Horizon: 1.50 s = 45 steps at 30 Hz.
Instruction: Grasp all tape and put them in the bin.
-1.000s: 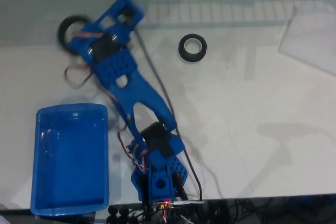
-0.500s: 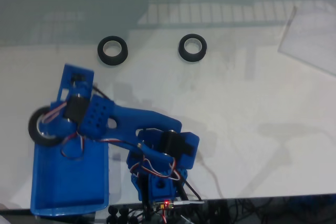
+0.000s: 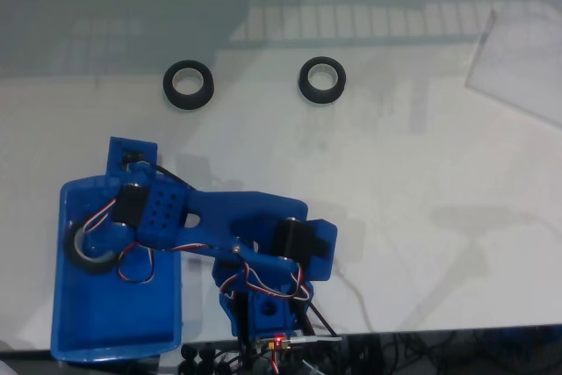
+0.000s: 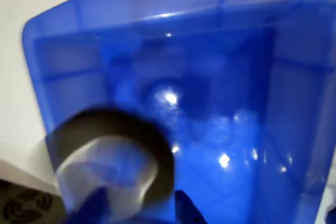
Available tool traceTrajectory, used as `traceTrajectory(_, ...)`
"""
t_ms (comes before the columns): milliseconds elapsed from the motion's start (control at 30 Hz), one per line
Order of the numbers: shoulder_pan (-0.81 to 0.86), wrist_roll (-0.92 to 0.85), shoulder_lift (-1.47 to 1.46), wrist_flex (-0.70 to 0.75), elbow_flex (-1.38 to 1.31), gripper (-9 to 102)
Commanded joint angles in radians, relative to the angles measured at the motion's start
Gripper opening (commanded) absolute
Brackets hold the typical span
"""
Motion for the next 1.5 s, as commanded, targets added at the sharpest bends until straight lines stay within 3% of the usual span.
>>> traceTrajectory(0, 0.012, 0.015, 0.015, -0.014, -0.006, 24)
traceTrajectory(367, 0.183, -0.008, 0.120, -0.017, -0.003, 26)
traceTrajectory(667, 0.571, -0.015, 0.140, -0.103, -0.003, 27)
traceTrajectory(1000, 0.874, -0.005, -0.077, -0.239, -0.069, 27)
traceTrajectory(1467, 0.974, 0.017, -0.578, -0.224, -0.417, 26)
